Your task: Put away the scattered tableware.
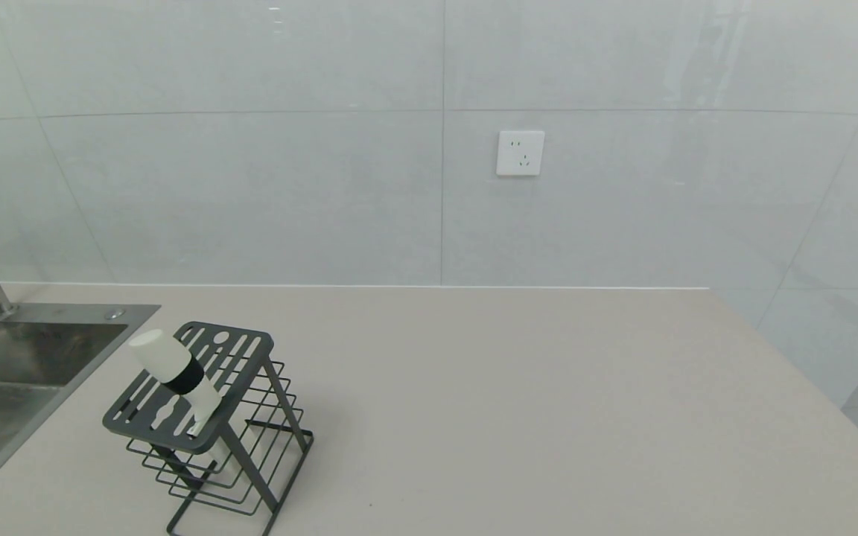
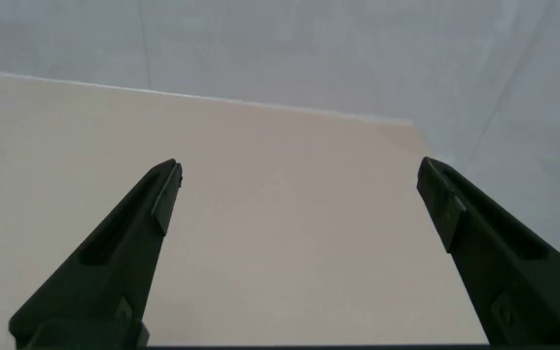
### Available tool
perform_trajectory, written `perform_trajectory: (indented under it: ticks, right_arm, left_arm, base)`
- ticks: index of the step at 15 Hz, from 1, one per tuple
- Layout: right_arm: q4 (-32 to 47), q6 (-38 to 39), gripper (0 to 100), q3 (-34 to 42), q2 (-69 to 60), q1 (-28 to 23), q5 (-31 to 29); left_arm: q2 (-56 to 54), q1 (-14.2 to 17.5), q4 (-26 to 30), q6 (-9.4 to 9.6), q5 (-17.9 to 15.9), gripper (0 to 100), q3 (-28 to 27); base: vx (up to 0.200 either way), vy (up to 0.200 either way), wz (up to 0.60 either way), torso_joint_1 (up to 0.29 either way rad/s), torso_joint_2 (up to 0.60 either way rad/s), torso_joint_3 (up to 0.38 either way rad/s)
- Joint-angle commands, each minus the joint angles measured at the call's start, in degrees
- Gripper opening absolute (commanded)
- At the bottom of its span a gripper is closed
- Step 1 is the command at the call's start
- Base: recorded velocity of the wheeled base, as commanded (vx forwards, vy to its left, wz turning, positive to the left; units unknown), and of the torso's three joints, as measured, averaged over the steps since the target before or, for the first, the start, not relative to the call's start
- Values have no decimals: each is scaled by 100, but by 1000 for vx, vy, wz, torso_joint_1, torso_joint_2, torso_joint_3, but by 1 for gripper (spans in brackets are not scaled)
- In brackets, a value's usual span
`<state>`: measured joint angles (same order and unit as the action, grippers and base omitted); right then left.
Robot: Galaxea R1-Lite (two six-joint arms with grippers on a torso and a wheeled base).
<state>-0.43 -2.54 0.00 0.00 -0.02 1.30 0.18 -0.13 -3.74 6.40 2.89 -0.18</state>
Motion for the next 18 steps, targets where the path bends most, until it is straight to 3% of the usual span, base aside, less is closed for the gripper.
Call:
perform_trajectory:
  ticks: [1,2,3,5,8,10,12,18]
  right_arm:
    - [-10,-63,100,0,0,-6,1]
    - [-10,-63,100,0,0,2,10]
    - [-10,-1,100,0,0,2,1]
    - [-1,87,100,0,0,11,-7]
    - [-19,-256,100,0,0,2,37]
    - [-10,675,100,0,0,2,-341]
    - [8,139,100,0,0,2,-113]
    - [25,201,100,0,0,2,-104]
  left_arm:
    - [-1,5,163,-165,-728,0,9]
    - [-1,5,480,-306,-1098,0,1]
    - [-1,-4,409,-666,-667,0,1]
    - [-1,5,392,-702,-658,0,1]
    - [-1,5,401,-543,-509,0,1]
    - [-1,5,401,-578,-517,0,1]
    - [-1,5,401,-578,-517,0,1]
    - [-1,5,401,-578,-517,0,1]
  base:
    - [0,0,0,0,0,0]
    - [0,0,0,0,0,0]
    - [0,0,0,0,0,0]
    - [0,0,0,0,0,0]
    - [0,0,0,0,0,0]
    - [0,0,0,0,0,0]
    - [0,0,0,0,0,0]
    - [0,0,0,0,0,0]
